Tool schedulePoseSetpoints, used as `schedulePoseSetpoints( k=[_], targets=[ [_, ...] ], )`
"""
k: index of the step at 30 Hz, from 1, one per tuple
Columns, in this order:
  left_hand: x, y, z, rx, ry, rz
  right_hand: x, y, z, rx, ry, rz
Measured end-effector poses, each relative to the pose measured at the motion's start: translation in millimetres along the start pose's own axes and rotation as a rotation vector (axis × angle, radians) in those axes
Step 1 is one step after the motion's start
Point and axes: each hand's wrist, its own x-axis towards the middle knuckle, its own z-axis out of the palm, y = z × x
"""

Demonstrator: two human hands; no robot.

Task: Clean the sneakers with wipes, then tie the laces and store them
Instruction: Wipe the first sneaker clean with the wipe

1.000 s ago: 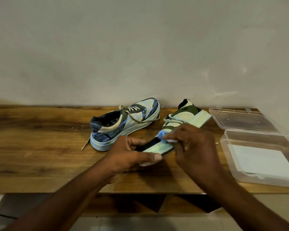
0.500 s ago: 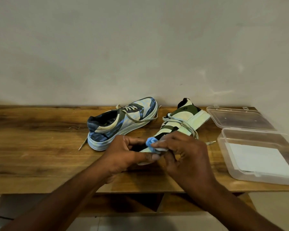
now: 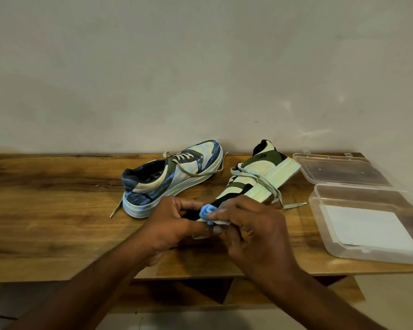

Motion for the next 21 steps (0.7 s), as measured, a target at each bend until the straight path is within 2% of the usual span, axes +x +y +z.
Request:
schedulePoseSetpoints(
  k=[4,8,11,18,21],
  targets=[
    [3,1,-1,0.003,-0.022,-0.023,7,13,-8,0.008,0.067,0.022],
    [8,0,-5,0.044,-0.001,-0.061,22,55,-28,0.008,0.200,0.250],
    [9,1,-7,0.033,-0.006,-0.070,30,78,-34,-0.040,0.225,0.330],
    [9,5,-7,0.085,-0.030,-0.060,21,50,-22,-0.098,0.132,0.177],
    [9,5,-6,0.160,0.041,0.091,19,41,-22,-0.167,0.067,0.122]
  ],
)
